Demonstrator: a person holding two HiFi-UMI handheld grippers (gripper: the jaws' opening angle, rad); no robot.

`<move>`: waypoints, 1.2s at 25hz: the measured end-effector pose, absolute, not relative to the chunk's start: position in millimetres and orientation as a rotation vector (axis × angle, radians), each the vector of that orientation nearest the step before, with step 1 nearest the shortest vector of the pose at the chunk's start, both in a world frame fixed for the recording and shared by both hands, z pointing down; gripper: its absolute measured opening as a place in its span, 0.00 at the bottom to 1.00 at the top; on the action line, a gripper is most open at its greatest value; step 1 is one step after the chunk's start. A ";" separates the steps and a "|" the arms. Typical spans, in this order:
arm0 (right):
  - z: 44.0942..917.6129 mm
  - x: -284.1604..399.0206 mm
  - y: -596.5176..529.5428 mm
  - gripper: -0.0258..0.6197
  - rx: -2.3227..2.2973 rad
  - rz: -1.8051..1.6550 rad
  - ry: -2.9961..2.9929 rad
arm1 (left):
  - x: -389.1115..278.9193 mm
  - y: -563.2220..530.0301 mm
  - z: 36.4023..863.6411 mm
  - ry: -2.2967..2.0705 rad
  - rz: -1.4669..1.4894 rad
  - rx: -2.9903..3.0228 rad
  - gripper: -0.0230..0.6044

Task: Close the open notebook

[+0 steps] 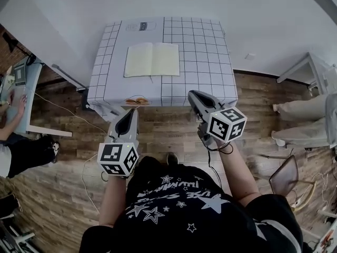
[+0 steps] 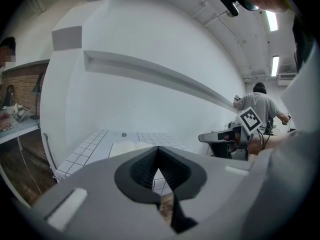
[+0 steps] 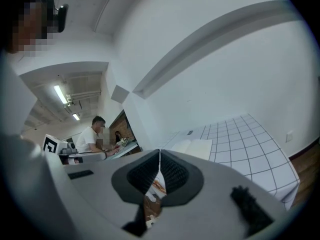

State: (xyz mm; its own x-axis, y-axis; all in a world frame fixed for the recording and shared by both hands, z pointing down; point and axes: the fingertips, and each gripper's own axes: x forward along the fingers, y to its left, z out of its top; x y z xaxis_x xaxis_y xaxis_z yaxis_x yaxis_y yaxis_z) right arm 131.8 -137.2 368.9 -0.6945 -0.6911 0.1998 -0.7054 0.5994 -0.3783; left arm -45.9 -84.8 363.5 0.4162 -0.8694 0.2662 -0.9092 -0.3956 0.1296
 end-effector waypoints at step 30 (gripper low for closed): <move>422.9 -13.1 -278.9 0.07 1.100 0.777 -2.646 | -172.3 -240.0 412.5 -1.499 0.282 2.338 0.05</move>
State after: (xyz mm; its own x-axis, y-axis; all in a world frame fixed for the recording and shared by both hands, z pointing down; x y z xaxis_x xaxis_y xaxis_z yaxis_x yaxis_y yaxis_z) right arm -13.1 -278.9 422.9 -0.7125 -0.6107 0.3456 -0.7006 0.5915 -0.3991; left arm -172.3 -240.0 412.5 0.4212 -0.8375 0.3482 -0.9067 -0.3805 0.1819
